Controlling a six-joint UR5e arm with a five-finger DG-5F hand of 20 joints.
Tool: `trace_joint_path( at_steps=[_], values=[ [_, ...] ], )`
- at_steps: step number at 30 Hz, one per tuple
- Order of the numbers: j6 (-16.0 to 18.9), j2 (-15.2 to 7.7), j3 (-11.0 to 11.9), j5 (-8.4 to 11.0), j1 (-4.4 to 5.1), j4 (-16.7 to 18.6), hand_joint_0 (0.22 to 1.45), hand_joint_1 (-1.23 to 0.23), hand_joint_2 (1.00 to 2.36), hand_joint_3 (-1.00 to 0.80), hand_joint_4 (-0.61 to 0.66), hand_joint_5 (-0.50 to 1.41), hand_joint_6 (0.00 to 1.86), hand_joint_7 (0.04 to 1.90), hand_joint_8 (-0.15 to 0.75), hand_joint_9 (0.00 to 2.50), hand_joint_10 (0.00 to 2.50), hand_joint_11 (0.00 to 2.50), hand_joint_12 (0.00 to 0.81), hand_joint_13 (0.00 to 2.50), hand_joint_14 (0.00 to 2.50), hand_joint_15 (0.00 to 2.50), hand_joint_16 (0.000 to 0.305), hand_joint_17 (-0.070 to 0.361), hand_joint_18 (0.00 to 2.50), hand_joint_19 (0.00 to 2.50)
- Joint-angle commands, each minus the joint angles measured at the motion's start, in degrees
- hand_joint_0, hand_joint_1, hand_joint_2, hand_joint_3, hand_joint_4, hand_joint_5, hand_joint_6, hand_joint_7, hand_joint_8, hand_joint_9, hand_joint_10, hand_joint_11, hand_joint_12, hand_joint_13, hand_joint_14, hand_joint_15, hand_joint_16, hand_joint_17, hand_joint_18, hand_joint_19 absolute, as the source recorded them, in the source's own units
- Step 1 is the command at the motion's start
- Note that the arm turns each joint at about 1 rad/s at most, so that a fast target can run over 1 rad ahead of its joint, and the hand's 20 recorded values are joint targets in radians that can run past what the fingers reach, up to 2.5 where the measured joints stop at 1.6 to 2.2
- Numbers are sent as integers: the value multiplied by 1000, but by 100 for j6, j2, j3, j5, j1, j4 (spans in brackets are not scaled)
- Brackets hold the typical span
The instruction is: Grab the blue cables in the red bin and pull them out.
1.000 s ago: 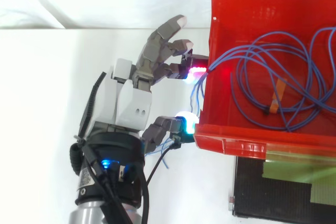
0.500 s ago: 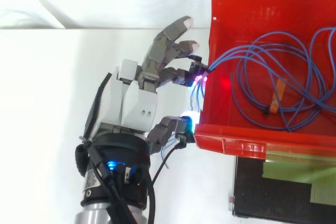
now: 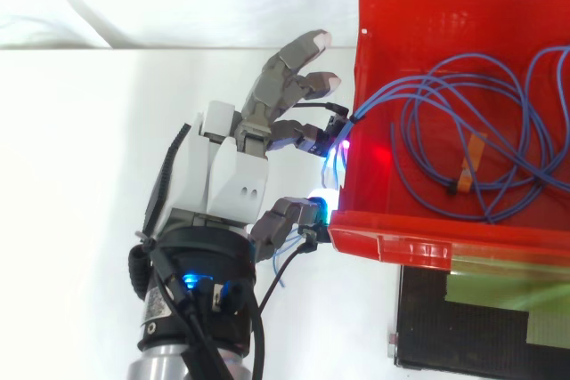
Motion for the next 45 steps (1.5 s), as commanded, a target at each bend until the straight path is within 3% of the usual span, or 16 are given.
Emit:
trace_joint_path(
  at_steps=[1,35,45],
  values=[
    [0,0,0,0,-3,1,739,-988,1000,-1000,80,747,325,584,238,656,21,585,339,427,14,372,45,102,274,486],
    [-185,0,0,0,-3,89,750,-987,1000,-1000,76,810,162,662,235,684,23,588,336,465,15,388,44,100,309,509],
    [-193,0,0,0,-3,132,766,-995,1000,-1000,56,829,225,663,235,713,24,594,328,491,16,401,44,99,324,511]
  ],
)
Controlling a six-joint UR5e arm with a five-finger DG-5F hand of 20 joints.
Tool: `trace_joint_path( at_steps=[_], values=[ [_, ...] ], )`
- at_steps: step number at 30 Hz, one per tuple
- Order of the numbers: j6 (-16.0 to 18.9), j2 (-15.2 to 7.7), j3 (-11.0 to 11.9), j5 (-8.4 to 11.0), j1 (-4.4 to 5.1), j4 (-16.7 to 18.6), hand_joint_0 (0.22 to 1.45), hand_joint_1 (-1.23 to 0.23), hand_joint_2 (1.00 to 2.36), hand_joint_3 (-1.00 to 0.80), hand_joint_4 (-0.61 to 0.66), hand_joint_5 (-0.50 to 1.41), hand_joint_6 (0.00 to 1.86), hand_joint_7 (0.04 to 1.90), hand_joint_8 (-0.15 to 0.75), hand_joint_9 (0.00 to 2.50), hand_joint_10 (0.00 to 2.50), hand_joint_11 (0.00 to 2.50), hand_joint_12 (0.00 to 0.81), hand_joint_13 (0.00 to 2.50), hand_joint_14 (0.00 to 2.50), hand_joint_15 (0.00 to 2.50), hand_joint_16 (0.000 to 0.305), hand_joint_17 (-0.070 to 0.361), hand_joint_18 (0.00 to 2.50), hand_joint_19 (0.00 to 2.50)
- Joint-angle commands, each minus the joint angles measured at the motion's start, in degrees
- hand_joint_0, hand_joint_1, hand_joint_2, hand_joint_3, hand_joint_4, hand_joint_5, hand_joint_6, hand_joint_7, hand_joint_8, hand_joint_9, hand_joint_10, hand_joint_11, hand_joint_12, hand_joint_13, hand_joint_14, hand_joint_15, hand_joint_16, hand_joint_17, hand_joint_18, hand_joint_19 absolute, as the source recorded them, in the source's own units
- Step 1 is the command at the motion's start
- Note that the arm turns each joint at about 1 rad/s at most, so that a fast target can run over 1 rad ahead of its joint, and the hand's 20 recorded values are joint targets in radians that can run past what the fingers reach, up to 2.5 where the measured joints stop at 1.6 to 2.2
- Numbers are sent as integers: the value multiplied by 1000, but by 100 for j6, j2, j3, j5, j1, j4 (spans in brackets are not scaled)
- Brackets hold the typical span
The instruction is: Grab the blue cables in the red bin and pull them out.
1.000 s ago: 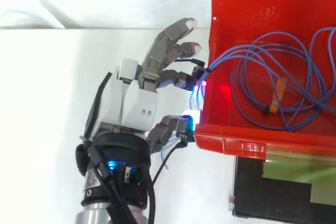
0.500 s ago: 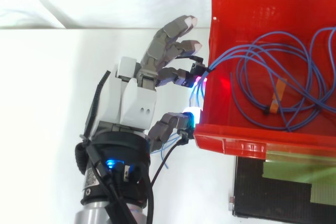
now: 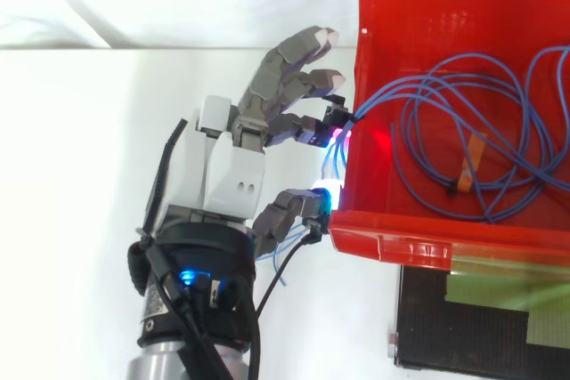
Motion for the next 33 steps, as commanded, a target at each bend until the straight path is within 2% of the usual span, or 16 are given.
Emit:
trace_joint_path(
  at_steps=[1,33],
  values=[
    [-1,0,0,2,-2,24,767,-994,1000,-1000,55,831,230,655,235,713,23,595,326,493,16,403,44,98,328,511],
    [-1,0,0,2,7,42,777,-1001,1000,-1000,55,867,271,656,233,755,24,628,327,533,17,415,43,97,359,532]
  ],
)
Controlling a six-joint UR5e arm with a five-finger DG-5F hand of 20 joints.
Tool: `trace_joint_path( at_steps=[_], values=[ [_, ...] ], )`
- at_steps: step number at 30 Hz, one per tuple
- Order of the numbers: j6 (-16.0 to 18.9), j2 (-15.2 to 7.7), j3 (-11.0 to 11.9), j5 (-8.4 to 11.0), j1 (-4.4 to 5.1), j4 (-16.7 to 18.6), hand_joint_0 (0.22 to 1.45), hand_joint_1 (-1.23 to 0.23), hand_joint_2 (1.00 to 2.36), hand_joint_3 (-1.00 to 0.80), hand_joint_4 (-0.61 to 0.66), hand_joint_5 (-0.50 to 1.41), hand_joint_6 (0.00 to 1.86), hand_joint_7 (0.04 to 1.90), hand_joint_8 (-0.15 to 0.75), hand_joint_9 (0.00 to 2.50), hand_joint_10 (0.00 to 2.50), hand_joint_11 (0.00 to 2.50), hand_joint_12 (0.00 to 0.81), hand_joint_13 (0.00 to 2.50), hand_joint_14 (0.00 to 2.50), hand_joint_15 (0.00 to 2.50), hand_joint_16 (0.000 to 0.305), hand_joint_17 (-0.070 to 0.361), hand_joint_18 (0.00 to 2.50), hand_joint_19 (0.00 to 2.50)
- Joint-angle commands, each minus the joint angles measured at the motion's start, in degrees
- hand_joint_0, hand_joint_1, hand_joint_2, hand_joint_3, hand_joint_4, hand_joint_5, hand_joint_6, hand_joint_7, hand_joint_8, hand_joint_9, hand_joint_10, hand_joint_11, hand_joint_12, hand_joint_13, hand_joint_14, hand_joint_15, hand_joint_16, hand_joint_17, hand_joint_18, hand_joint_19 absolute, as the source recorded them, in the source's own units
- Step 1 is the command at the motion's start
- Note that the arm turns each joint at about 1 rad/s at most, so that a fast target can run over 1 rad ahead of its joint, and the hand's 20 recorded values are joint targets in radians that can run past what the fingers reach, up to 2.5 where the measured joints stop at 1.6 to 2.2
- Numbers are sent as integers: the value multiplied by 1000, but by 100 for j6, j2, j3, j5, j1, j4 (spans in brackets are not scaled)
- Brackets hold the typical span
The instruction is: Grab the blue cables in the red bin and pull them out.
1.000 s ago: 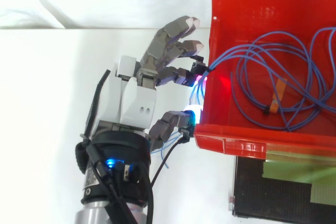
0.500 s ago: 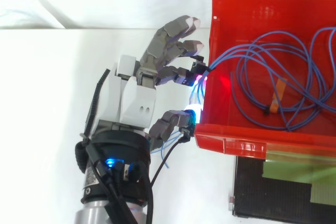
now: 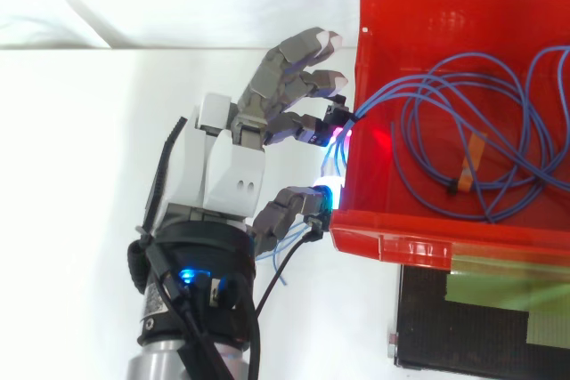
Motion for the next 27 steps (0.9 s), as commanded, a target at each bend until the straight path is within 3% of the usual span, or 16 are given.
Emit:
trace_joint_path(
  at_steps=[1,27],
  values=[
    [0,0,0,0,-2,0,778,-1000,1000,-1000,53,871,279,650,233,756,24,617,326,535,17,415,43,97,359,526],
    [0,0,0,0,-2,-26,775,-1009,1000,-1000,52,859,345,633,233,756,25,629,326,540,17,426,43,97,365,531]
  ],
)
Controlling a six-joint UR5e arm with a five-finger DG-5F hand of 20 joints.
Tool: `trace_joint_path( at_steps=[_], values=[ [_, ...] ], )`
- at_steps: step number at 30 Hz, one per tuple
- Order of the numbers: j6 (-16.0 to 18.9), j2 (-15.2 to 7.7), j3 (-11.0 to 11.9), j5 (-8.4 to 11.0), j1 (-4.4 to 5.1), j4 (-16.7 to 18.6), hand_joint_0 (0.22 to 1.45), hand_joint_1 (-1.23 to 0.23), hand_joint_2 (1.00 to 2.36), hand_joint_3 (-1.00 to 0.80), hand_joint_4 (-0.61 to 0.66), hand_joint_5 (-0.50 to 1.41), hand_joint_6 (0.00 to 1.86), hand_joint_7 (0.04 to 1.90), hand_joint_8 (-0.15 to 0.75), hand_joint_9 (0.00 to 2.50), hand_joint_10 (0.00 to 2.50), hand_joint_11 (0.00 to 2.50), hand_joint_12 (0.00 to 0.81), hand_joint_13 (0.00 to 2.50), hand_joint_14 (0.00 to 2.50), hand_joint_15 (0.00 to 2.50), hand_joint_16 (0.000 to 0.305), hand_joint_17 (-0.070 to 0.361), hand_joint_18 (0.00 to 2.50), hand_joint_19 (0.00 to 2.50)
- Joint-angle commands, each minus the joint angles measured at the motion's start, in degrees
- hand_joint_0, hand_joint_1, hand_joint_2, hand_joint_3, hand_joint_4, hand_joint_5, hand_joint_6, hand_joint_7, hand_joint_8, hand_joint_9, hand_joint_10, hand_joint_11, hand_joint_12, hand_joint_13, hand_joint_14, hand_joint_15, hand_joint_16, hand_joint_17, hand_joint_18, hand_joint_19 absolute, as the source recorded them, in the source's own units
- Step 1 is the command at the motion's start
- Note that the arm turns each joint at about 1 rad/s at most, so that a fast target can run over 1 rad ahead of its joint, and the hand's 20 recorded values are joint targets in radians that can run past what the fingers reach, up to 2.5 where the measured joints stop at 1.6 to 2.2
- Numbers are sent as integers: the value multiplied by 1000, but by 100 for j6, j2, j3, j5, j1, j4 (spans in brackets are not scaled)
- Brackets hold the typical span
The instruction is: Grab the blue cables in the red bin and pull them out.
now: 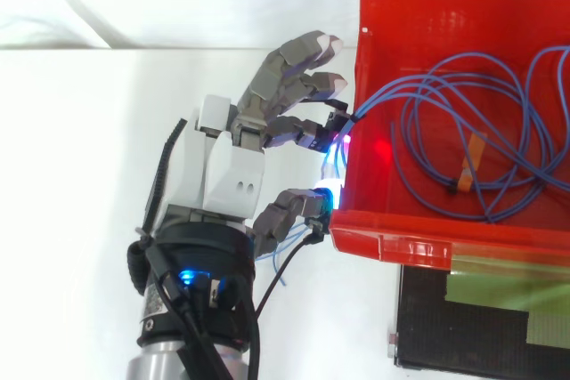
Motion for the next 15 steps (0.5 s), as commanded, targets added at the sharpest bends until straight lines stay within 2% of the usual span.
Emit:
trace_joint_path(
  at_steps=[1,10,15],
  values=[
    [0,0,0,0,-4,8,775,-1010,1000,-1000,53,860,344,628,233,757,23,634,327,540,17,426,43,97,366,532],
    [0,0,0,0,5,8,773,-1010,1000,-1000,58,854,346,623,235,760,24,623,326,541,17,422,43,97,366,532],
    [0,0,-97,0,5,70,773,-1010,1000,-1000,56,852,341,629,235,758,24,630,327,541,17,424,43,97,366,532]
  ],
)
